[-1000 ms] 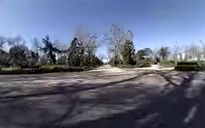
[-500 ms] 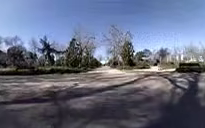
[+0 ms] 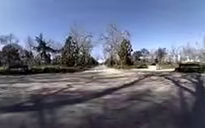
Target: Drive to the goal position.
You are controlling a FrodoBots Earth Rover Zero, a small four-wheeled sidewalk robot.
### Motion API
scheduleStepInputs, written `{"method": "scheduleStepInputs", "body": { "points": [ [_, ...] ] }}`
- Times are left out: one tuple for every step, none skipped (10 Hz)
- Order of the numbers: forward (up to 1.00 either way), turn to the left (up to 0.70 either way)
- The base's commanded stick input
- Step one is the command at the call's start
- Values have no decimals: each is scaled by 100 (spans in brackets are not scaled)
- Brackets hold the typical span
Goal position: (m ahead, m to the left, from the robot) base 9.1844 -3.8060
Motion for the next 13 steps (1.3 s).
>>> {"method": "scheduleStepInputs", "body": {
  "points": [
    [100,-33],
    [100,-36],
    [100,-38],
    [100,-38],
    [100,-39],
    [100,-40],
    [100,-40],
    [100,-40],
    [100,-40],
    [100,-40],
    [100,-40],
    [100,-40],
    [100,-40]
  ]
}}
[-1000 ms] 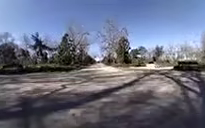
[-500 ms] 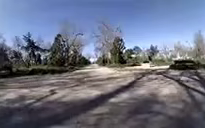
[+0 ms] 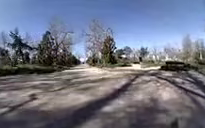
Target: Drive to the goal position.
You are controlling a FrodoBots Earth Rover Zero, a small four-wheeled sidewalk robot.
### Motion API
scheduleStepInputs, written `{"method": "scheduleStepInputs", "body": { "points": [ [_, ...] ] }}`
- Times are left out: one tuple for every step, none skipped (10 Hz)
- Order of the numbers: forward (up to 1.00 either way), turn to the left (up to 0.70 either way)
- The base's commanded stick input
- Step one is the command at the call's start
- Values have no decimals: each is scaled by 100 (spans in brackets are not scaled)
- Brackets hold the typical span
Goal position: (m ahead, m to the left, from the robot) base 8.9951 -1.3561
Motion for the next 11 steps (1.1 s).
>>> {"method": "scheduleStepInputs", "body": {
  "points": [
    [100,-40],
    [100,-40],
    [100,-40],
    [100,-40],
    [100,-40],
    [100,-40],
    [100,-38],
    [100,-37],
    [100,0],
    [100,-6],
    [100,-11]
  ]
}}
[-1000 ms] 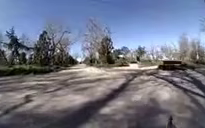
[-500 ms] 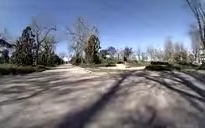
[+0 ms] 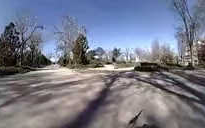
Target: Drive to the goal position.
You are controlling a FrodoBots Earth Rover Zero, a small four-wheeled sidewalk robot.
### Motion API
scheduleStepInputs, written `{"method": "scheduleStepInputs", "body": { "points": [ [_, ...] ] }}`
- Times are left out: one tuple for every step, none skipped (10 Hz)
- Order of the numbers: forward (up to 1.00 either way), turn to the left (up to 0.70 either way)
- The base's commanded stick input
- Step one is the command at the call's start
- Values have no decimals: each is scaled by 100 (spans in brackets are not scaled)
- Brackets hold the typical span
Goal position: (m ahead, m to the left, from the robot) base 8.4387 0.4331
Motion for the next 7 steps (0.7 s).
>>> {"method": "scheduleStepInputs", "body": {
  "points": [
    [100,-21],
    [100,-32],
    [100,-38],
    [100,-39],
    [100,0],
    [100,0],
    [100,0]
  ]
}}
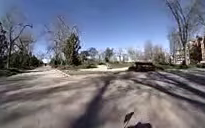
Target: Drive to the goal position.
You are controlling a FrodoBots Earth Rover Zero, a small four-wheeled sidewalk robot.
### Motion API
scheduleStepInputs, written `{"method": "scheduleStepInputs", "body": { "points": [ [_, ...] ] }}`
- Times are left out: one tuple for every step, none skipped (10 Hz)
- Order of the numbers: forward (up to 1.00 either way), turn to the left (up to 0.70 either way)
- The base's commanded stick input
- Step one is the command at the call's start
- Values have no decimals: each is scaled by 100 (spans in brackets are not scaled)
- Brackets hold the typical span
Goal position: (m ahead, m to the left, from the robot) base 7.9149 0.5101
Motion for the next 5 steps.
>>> {"method": "scheduleStepInputs", "body": {
  "points": [
    [100,0],
    [100,15],
    [100,34],
    [100,40],
    [100,40]
  ]
}}
